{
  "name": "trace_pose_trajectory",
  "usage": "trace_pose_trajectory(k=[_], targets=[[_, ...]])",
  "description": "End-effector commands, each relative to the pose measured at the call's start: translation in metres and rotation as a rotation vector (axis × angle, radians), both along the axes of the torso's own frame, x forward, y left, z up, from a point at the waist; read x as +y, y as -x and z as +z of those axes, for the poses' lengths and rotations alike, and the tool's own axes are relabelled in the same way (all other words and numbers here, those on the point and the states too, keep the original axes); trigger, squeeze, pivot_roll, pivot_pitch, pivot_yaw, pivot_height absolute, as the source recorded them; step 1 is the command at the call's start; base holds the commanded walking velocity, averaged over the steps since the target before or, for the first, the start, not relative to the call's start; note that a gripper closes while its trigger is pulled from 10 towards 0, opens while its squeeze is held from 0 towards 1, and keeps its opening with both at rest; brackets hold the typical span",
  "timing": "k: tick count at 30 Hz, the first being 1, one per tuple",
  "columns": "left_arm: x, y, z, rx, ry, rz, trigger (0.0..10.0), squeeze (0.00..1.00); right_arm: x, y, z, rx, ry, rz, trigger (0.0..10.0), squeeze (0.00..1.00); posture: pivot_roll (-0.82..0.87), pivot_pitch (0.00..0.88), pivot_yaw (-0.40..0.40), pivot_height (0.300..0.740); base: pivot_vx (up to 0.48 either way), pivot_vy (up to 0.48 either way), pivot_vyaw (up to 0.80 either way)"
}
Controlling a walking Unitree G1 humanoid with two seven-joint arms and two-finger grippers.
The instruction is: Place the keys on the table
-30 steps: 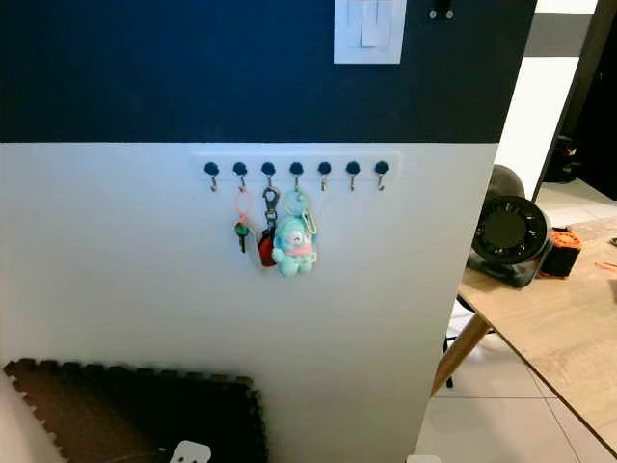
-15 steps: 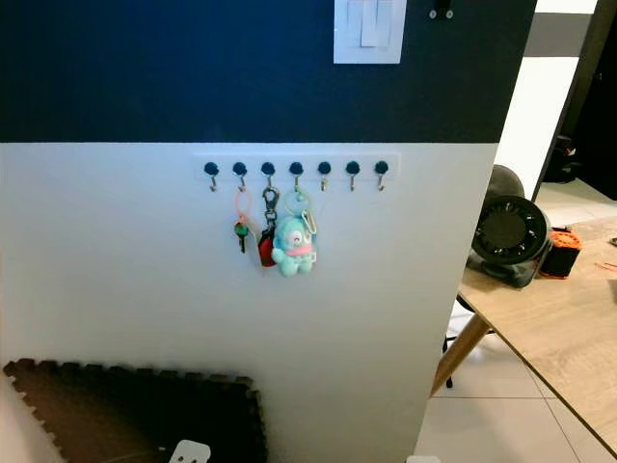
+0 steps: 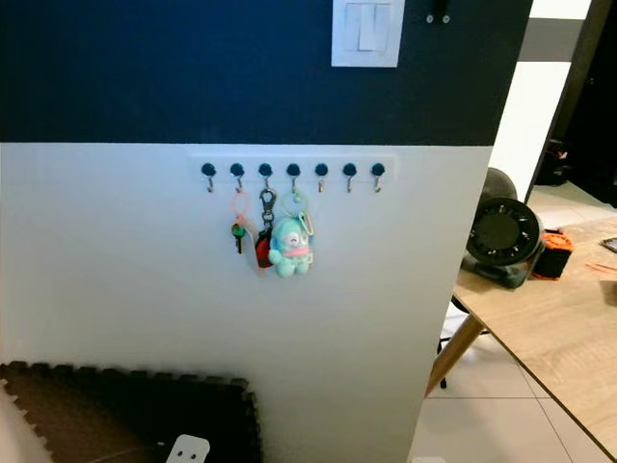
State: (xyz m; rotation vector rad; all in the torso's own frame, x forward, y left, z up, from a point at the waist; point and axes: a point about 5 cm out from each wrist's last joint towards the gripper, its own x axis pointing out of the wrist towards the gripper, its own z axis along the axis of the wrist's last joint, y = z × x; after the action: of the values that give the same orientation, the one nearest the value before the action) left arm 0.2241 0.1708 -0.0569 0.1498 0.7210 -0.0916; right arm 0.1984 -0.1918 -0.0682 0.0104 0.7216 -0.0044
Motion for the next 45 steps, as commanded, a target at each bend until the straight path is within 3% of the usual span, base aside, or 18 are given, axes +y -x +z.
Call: trace_pose_trajectory(k=[1,45], targets=[[-0.0034,0.0062,-0.0046,0.022,0.013,0.004,10.0,0.0,0.0013,0.0071,-0.0043,0.026,0.0,0.001,10.0,0.0,0.03,0.026,-0.007,0.74,0.0,0.0,0.0],[0.0034,0.0103,-0.0058,0.031,0.022,-0.005,10.0,0.0,0.0068,0.0164,-0.0101,0.055,-0.032,-0.046,10.0,0.0,0.06,0.034,0.01,0.74,0.0,0.0,0.0]])
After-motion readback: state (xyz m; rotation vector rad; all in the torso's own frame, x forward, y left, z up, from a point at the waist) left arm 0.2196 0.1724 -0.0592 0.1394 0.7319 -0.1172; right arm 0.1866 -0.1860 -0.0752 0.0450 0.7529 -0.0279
